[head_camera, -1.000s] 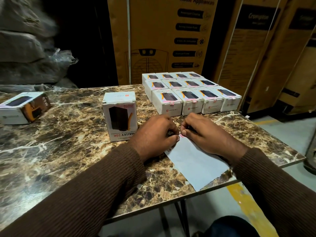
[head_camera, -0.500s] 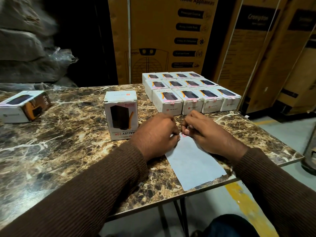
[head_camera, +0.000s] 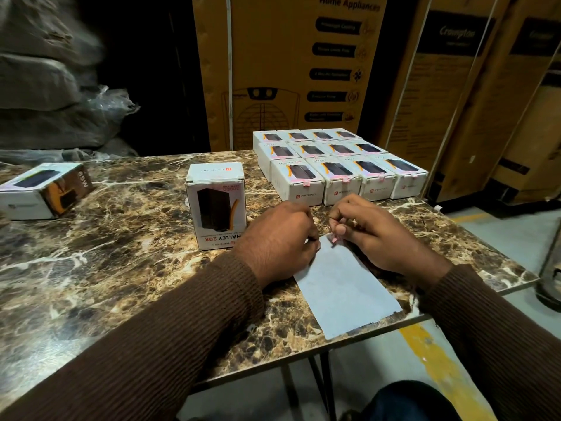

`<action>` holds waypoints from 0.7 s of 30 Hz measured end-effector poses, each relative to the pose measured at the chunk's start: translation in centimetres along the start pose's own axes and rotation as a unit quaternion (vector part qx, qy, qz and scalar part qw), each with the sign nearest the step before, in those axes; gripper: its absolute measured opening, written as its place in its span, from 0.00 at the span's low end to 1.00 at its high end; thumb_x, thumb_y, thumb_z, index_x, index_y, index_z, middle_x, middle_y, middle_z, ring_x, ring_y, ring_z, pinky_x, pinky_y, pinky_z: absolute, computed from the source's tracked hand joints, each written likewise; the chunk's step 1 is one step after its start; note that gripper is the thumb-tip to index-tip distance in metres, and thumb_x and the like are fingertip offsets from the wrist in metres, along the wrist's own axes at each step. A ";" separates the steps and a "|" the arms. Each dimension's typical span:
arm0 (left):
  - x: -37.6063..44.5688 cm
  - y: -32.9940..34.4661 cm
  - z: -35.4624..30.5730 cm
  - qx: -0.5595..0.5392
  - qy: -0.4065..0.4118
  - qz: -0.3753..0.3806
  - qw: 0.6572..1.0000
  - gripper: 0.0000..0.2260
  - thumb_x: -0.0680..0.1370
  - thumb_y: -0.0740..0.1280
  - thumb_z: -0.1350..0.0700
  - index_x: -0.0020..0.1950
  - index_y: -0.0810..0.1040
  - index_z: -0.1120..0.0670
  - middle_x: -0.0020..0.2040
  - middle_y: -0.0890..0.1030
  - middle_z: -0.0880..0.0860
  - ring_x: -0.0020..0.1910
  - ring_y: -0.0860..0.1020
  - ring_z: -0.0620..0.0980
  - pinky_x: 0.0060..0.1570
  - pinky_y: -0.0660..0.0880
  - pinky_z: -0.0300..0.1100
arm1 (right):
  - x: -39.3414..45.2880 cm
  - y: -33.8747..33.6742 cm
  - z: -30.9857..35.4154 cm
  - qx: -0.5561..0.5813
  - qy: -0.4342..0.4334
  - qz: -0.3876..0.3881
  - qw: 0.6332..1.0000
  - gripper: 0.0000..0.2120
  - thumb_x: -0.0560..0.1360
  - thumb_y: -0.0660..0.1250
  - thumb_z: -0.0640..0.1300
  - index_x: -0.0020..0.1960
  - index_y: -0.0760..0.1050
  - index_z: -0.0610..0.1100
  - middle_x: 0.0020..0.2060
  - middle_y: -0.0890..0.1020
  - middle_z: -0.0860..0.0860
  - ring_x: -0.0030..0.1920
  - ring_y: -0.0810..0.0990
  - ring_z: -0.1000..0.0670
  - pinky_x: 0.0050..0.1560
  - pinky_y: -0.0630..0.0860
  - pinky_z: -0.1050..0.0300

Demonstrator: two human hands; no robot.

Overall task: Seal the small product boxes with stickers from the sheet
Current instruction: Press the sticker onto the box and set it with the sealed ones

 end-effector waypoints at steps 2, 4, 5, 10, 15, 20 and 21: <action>0.0 0.1 -0.1 -0.002 0.003 0.001 1.000 0.09 0.82 0.68 0.49 0.50 0.87 0.49 0.52 0.80 0.47 0.57 0.76 0.49 0.58 0.76 0.49 | -0.1 -0.2 -0.3 0.005 0.006 -0.006 1.000 0.09 0.82 0.68 0.38 0.47 0.78 0.50 0.48 0.77 0.53 0.51 0.78 0.50 0.54 0.78 0.46; 0.0 0.1 0.0 -0.009 0.010 0.000 1.000 0.09 0.81 0.68 0.49 0.48 0.87 0.48 0.50 0.80 0.47 0.55 0.76 0.49 0.56 0.76 0.50 | -0.1 -0.2 -0.4 0.009 0.007 -0.014 1.000 0.07 0.82 0.68 0.38 0.47 0.78 0.47 0.47 0.78 0.53 0.50 0.79 0.51 0.53 0.77 0.47; -0.1 0.1 0.1 -0.012 0.011 -0.003 1.000 0.09 0.81 0.67 0.49 0.48 0.87 0.48 0.49 0.80 0.47 0.54 0.76 0.49 0.55 0.76 0.51 | -0.1 -0.2 -0.5 0.006 0.008 -0.016 1.000 0.07 0.82 0.69 0.38 0.47 0.79 0.47 0.46 0.79 0.54 0.49 0.79 0.52 0.53 0.77 0.50; -0.3 -0.2 0.3 -0.041 0.006 -0.019 0.999 0.08 0.79 0.69 0.50 0.49 0.88 0.48 0.46 0.80 0.46 0.49 0.77 0.47 0.50 0.78 0.51 | -0.1 -0.2 -0.5 -0.032 0.008 -0.012 0.999 0.07 0.82 0.70 0.40 0.47 0.80 0.49 0.45 0.78 0.57 0.48 0.77 0.56 0.47 0.71 0.62; -0.3 -1.2 -0.1 -0.055 0.012 -0.066 0.996 0.06 0.80 0.69 0.56 0.51 0.87 0.53 0.46 0.83 0.49 0.47 0.79 0.49 0.49 0.79 0.50 | -0.1 -0.4 -0.5 -0.044 0.006 -0.025 0.999 0.05 0.82 0.69 0.41 0.47 0.79 0.48 0.44 0.79 0.58 0.48 0.77 0.57 0.47 0.73 0.59; -0.7 -2.3 -0.2 -0.055 0.012 -0.099 0.993 0.07 0.79 0.69 0.60 0.53 0.87 0.55 0.48 0.84 0.51 0.49 0.79 0.50 0.49 0.79 0.50 | -0.1 -0.8 0.0 -0.054 0.000 -0.046 0.997 0.06 0.82 0.69 0.39 0.48 0.78 0.47 0.44 0.78 0.59 0.48 0.76 0.59 0.46 0.70 0.63; -0.9 -2.7 -0.3 -0.057 0.013 -0.108 0.992 0.07 0.80 0.69 0.60 0.54 0.87 0.55 0.49 0.84 0.51 0.50 0.79 0.50 0.49 0.79 0.50 | -0.1 -1.0 0.1 -0.054 0.001 -0.054 0.997 0.06 0.82 0.69 0.38 0.48 0.78 0.47 0.44 0.78 0.59 0.48 0.76 0.59 0.46 0.70 0.62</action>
Point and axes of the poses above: each hand's wrist, its own x-axis towards the middle knuckle, its own y-axis out of the palm, z = x × y, the point moved 9 cm from there along x, towards the middle knuckle
